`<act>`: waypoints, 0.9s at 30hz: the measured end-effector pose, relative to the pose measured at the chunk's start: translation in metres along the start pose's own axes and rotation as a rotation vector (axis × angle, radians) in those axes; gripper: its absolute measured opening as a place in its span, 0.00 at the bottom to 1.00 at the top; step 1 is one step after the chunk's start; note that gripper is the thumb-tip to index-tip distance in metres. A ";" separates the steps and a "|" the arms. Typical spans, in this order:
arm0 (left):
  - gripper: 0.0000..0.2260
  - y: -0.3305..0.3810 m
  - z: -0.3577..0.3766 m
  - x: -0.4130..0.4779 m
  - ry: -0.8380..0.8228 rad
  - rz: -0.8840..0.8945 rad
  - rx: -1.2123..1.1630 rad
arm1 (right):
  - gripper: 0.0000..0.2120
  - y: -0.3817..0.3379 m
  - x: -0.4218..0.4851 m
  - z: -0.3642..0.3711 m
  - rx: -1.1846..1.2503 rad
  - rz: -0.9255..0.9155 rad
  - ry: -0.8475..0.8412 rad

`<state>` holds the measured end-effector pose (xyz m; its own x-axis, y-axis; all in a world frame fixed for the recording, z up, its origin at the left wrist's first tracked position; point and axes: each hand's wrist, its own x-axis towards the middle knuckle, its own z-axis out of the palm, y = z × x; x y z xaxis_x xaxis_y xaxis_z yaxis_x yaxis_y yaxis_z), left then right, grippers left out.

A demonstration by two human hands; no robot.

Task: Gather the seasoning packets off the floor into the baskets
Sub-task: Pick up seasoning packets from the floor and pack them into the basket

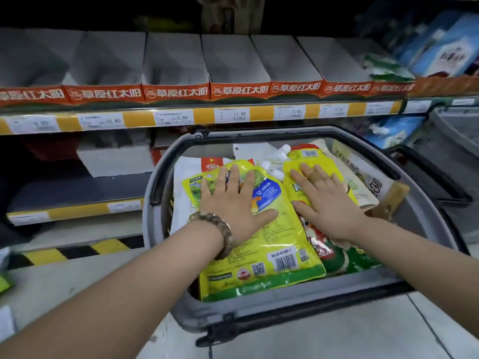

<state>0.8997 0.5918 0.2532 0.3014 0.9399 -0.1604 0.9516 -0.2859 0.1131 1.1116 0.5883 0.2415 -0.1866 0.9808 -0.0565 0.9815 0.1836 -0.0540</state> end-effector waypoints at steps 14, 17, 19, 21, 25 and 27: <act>0.40 -0.007 -0.007 -0.018 -0.023 0.089 0.014 | 0.32 -0.033 -0.015 -0.038 -0.073 0.017 -0.108; 0.39 -0.029 -0.022 -0.042 0.046 0.124 -0.020 | 0.35 -0.075 -0.033 -0.054 0.006 -0.028 -0.002; 0.37 -0.050 -0.036 -0.063 0.142 0.094 -0.083 | 0.33 -0.110 -0.042 -0.058 0.001 -0.106 0.025; 0.35 -0.078 -0.049 -0.090 0.209 0.026 -0.154 | 0.33 -0.152 -0.046 -0.060 0.006 -0.201 0.032; 0.33 -0.150 -0.051 -0.161 0.290 -0.141 -0.277 | 0.33 -0.245 -0.048 -0.056 0.056 -0.409 0.024; 0.35 -0.188 -0.036 -0.204 0.317 -0.236 -0.322 | 0.33 -0.295 -0.047 -0.047 0.057 -0.513 -0.001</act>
<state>0.6569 0.4601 0.3002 -0.0005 0.9967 0.0813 0.9098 -0.0333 0.4138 0.8331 0.4913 0.3070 -0.6438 0.7651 -0.0090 0.7595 0.6376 -0.1293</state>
